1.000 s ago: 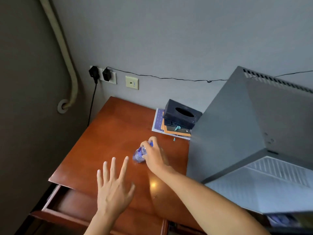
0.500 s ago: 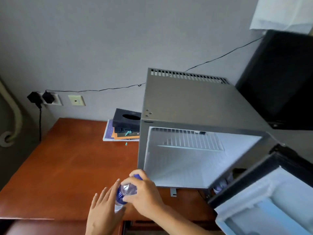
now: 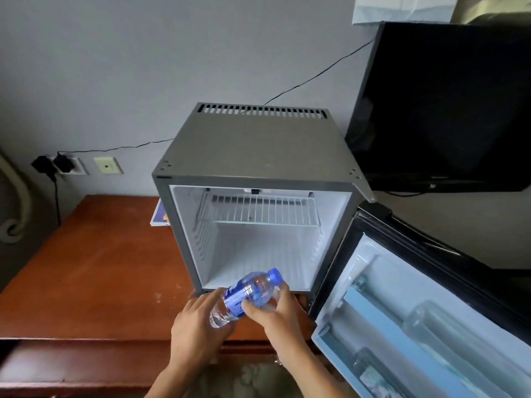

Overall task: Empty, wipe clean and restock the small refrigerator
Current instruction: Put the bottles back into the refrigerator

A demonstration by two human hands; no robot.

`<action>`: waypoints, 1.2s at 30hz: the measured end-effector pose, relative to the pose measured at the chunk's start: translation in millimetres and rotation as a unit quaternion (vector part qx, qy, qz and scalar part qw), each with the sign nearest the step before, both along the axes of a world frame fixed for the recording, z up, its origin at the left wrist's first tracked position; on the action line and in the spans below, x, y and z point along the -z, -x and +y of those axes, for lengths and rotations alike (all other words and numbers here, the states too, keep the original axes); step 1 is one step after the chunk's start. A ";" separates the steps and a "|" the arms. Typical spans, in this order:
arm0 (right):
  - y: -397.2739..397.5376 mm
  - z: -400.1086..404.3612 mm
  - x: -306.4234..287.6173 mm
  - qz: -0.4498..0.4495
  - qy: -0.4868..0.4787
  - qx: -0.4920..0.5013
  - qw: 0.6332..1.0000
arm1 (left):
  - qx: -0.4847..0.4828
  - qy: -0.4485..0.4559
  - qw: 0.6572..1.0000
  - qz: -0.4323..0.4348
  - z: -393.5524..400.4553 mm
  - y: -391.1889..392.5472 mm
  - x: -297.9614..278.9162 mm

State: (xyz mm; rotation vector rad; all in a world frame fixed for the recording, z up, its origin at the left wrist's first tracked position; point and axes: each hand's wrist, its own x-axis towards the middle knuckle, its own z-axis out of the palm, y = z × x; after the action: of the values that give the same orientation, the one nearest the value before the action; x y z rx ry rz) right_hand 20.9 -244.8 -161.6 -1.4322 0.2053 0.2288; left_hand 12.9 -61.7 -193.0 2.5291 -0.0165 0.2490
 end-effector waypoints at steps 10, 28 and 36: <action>-13.8 -6.7 3.0 0.077 -0.264 0.028 0.961 | 0.057 -0.113 0.987 -0.096 -32.7 -35.0 -23.7; -145.5 9.9 -47.6 0.107 -0.295 0.114 0.943 | -0.015 0.748 0.624 0.226 -47.7 -154.2 -67.3; -175.1 -6.4 -45.6 0.155 -0.111 0.059 0.980 | -0.098 0.742 0.629 0.210 -59.1 -186.5 -62.8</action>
State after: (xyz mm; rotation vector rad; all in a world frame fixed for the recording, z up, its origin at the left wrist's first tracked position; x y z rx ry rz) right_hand 196.0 -251.3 -116.0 -1.1537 0.5045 0.3664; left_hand 199.3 -120.8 -130.2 0.8296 0.4603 -0.2224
